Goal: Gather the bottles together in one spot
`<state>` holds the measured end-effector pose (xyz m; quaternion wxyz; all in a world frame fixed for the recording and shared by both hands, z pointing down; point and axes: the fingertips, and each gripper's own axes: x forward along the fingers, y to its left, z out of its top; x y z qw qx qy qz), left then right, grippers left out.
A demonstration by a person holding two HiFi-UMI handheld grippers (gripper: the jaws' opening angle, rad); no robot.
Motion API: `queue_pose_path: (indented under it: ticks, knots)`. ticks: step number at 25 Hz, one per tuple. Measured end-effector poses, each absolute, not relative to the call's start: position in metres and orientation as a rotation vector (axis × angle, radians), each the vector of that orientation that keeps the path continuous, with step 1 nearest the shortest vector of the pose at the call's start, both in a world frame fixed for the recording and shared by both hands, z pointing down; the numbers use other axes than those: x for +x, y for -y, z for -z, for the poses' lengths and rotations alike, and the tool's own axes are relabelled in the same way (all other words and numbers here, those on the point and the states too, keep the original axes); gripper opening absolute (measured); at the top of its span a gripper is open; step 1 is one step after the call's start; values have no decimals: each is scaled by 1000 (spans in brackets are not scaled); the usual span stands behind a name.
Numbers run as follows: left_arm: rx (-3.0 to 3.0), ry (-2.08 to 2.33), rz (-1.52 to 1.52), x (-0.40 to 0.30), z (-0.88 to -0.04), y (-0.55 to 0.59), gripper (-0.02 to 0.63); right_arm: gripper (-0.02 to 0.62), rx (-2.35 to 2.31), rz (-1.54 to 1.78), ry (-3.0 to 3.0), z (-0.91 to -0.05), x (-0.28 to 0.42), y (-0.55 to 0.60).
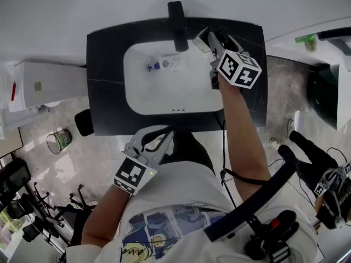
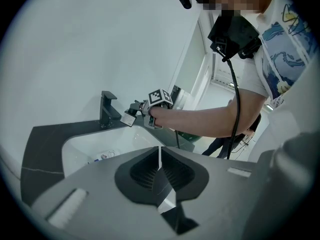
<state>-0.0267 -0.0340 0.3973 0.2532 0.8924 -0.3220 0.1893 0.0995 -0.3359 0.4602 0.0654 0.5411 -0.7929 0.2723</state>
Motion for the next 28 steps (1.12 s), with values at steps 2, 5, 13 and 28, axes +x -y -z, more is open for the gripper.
queue_pose_path:
  ticks: [2,5,13,28]
  knots:
    - [2418,890,-514,-30,-398,36,18,184,1596,-737,2402,-456,94,349]
    - [2406,913,-513,-35,-397,40,18,184,1542,-643,2406,-456,86,366]
    - [2361,957,-513,-48,-401,46,18,184,1386,-410,2392,-468,65,395]
    - [2318,998,-522,-65,-409,47,18,190,1241,-294,2426,-493,45,406]
